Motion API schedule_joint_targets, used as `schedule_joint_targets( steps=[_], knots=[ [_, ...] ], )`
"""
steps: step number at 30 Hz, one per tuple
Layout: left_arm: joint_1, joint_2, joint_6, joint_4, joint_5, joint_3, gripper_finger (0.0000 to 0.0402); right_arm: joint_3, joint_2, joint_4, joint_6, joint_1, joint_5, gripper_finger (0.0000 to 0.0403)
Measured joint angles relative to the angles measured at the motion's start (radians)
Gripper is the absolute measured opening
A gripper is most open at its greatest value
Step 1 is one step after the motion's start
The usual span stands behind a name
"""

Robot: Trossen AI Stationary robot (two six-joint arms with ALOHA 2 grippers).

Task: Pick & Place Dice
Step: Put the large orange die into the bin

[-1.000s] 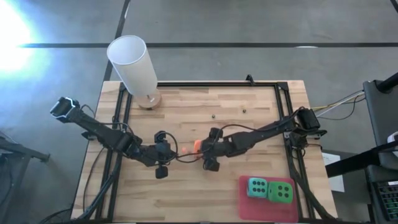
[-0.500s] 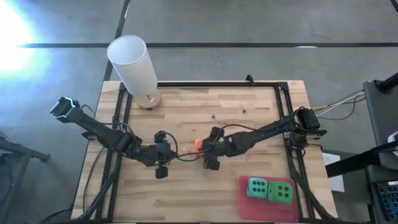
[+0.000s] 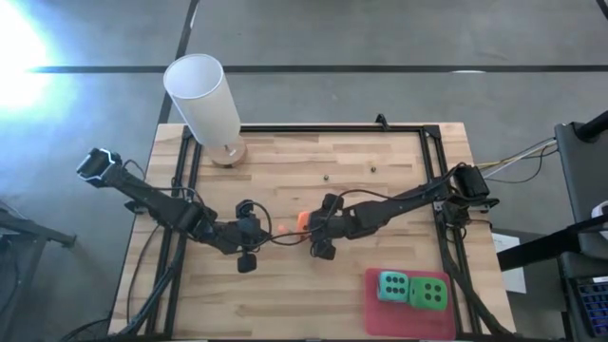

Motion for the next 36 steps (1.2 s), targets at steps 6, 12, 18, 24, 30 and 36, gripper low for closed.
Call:
schedule_joint_targets(
  steps=[6,12,18,24,30,36],
  knots=[
    [0.0,0.0,0.002,0.0,0.0,0.0,0.0036,0.0,-0.003,0.001,-0.004,0.001,-0.069,0.0396],
    [0.0,0.0,0.002,0.0,0.0,0.0,0.0036,0.001,-0.004,-0.004,-0.009,0.011,-0.085,0.0396],
    [0.0,0.0,0.002,0.0,0.0,0.0,0.0036,0.0,-0.003,-0.01,-0.008,0.013,-0.052,0.0396],
    [0.0,0.0,0.002,0.0,0.0,0.0,0.0036,-0.002,-0.003,-0.009,-0.008,0.013,-0.049,0.0396],
    [0.0,0.0,0.001,0.0,0.0,0.0,0.0036,-0.004,-0.003,-0.008,-0.008,0.013,-0.047,0.0396],
    [0.0,0.0,0.001,0.0,0.0,0.0,0.0036,-0.004,-0.002,-0.007,-0.008,0.013,-0.046,0.0396]
  ],
)
